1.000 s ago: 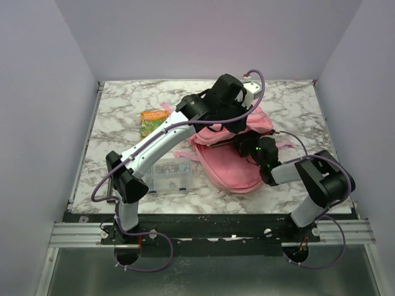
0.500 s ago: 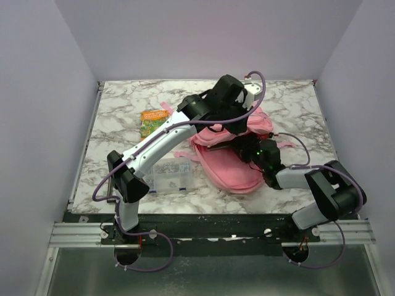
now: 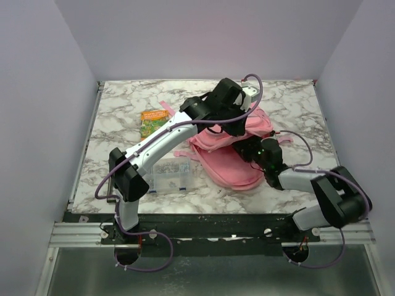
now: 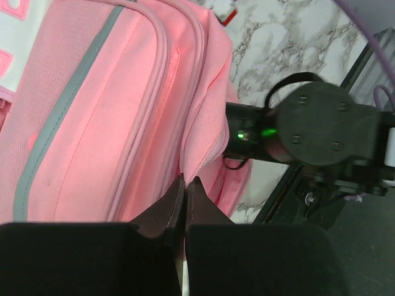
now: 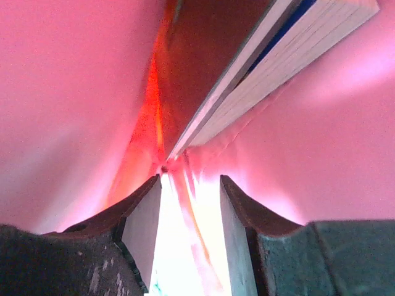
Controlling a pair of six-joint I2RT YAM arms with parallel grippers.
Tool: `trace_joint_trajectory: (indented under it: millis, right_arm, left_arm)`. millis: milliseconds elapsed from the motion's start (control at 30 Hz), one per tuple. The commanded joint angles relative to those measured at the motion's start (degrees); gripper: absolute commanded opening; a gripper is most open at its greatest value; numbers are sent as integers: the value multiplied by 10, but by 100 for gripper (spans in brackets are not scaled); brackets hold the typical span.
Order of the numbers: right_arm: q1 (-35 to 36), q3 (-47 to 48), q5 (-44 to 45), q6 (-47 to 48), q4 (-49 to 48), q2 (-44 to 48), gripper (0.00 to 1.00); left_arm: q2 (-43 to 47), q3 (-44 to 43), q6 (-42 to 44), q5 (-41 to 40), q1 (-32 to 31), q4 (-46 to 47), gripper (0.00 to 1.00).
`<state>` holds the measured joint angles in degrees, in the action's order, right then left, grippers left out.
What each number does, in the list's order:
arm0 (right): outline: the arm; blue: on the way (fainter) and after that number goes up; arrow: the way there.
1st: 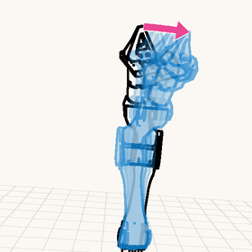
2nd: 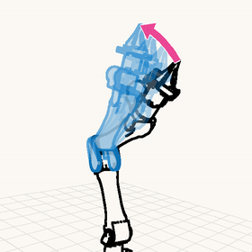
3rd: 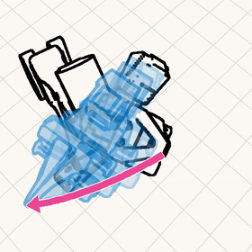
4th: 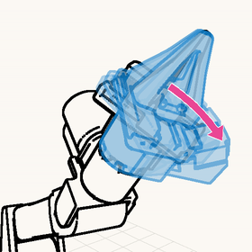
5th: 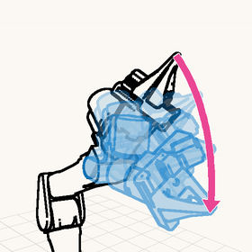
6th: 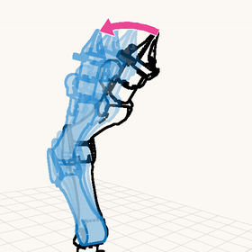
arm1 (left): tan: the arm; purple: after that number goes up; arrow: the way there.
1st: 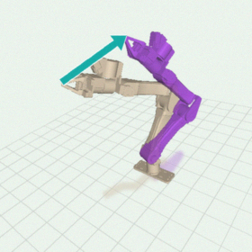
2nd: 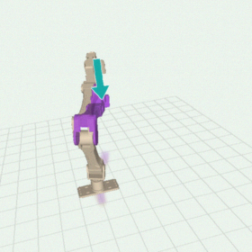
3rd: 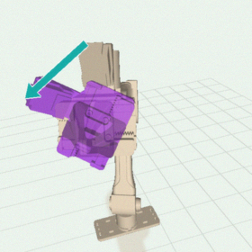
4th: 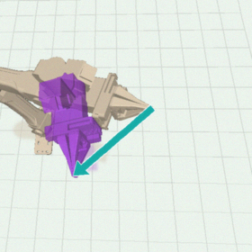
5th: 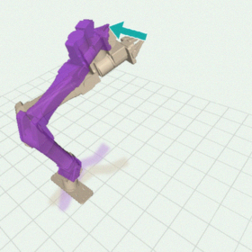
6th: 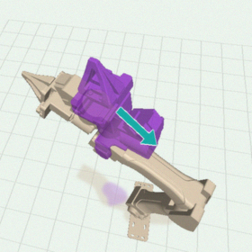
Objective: Pack the student bag
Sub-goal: Place the book in the student bag, then pick up the book from the center of the board.
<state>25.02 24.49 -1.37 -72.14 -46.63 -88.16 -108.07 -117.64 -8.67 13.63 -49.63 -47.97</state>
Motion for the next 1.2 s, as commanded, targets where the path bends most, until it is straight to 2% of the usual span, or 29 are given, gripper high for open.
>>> trace_joint_trajectory:
  millis: [0,100,167,233,300,400,433,533,600,700,767,800,867,967,1033,1167]
  right_arm:
    - [-2,-40,2,73,230,169,48]
    - [-3,-57,64,92,421,329,49]
    - [-2,-56,132,93,541,448,49]
    - [-3,-40,184,102,617,554,49]
    - [-2,-10,215,132,653,611,49]
    - [-3,45,202,234,632,613,54]
    - [-2,67,186,274,613,600,60]
    - [-2,143,116,375,583,509,68]
    - [-2,181,26,414,546,433,73]
    - [7,232,-91,406,488,300,74]
    - [50,258,-101,395,432,221,75]
    - [78,280,-93,396,416,184,77]
    - [121,326,-84,387,384,108,79]
    - [167,392,-91,360,337,-9,79]
    - [187,448,-104,334,332,-88,79]
    - [220,542,-89,320,350,-216,77]
  left_arm:
    - [-6,30,-22,30,17,50,0]
    - [-16,39,-36,49,29,61,0]
    - [-18,53,-48,67,33,73,6]
    - [-12,82,-62,97,37,98,16]
    - [3,118,-73,124,38,130,31]
    - [42,181,-76,144,50,165,52]
    - [60,199,-74,146,58,170,57]
    - [129,285,-89,156,104,191,65]
    - [185,354,-110,165,159,213,70]
    - [263,447,-162,172,275,233,77]
    - [294,495,-200,179,363,240,79]
    - [302,514,-220,178,411,245,85]
    - [303,542,-263,160,495,248,88]
    - [276,554,-296,79,569,247,89]
    - [243,551,-314,51,594,245,89]
    - [160,521,-331,57,615,231,89]
